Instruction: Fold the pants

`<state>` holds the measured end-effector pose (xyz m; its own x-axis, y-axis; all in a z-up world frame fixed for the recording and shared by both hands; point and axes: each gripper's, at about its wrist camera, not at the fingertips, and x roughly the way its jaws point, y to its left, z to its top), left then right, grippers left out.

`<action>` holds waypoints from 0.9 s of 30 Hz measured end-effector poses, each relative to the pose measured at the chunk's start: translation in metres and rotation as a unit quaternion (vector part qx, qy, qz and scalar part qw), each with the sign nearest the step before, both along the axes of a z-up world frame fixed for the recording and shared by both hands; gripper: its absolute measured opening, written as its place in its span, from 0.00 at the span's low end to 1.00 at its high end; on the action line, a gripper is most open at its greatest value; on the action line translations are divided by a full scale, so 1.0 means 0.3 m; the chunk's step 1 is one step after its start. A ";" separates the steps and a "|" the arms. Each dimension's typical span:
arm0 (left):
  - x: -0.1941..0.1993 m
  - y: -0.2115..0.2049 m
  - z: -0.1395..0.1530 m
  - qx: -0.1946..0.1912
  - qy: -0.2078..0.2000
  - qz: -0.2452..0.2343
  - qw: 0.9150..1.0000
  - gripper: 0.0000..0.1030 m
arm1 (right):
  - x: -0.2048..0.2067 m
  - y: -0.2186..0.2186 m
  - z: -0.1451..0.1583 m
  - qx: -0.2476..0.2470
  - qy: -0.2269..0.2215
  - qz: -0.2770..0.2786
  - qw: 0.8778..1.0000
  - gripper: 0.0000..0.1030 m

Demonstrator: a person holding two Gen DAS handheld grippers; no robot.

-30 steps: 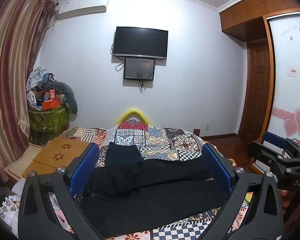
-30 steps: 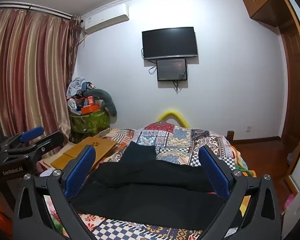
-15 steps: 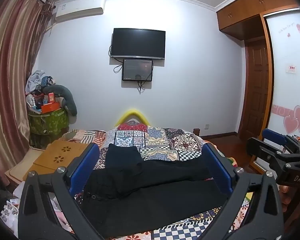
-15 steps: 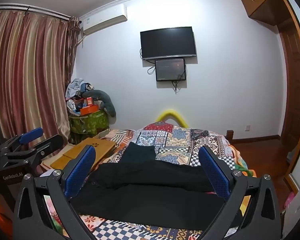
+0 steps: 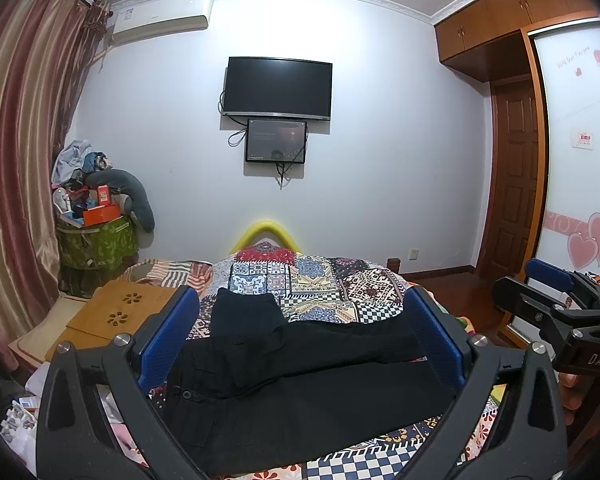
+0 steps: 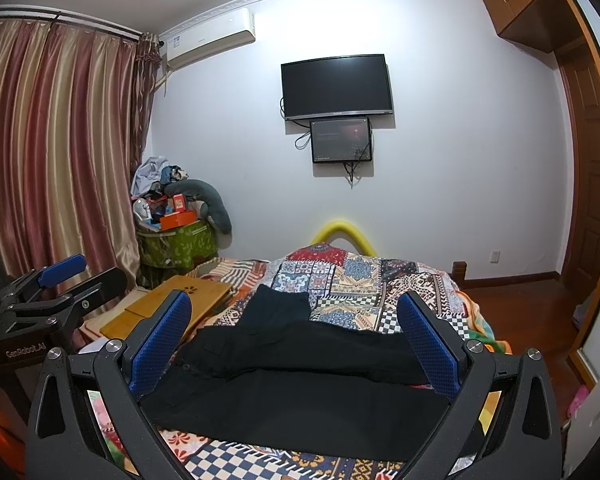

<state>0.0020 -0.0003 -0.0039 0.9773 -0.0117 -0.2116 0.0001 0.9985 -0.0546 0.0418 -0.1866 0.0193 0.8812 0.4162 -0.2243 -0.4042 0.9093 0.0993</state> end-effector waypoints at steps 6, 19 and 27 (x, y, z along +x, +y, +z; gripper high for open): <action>0.002 -0.001 0.006 0.000 0.001 0.000 1.000 1.00 | -0.001 -0.001 0.002 -0.001 0.000 0.000 1.000 0.99; 0.005 -0.013 0.005 0.003 -0.002 0.001 1.000 1.00 | -0.008 -0.003 0.012 0.000 -0.002 -0.002 1.000 0.99; 0.008 -0.020 0.007 0.005 -0.002 0.001 1.000 1.00 | -0.005 -0.007 0.011 0.000 -0.001 -0.003 1.000 0.99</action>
<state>0.0044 -0.0064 -0.0019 0.9781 -0.0082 -0.2082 -0.0013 0.9990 -0.0450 0.0402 -0.1887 0.0226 0.8843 0.4101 -0.2233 -0.3981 0.9120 0.0985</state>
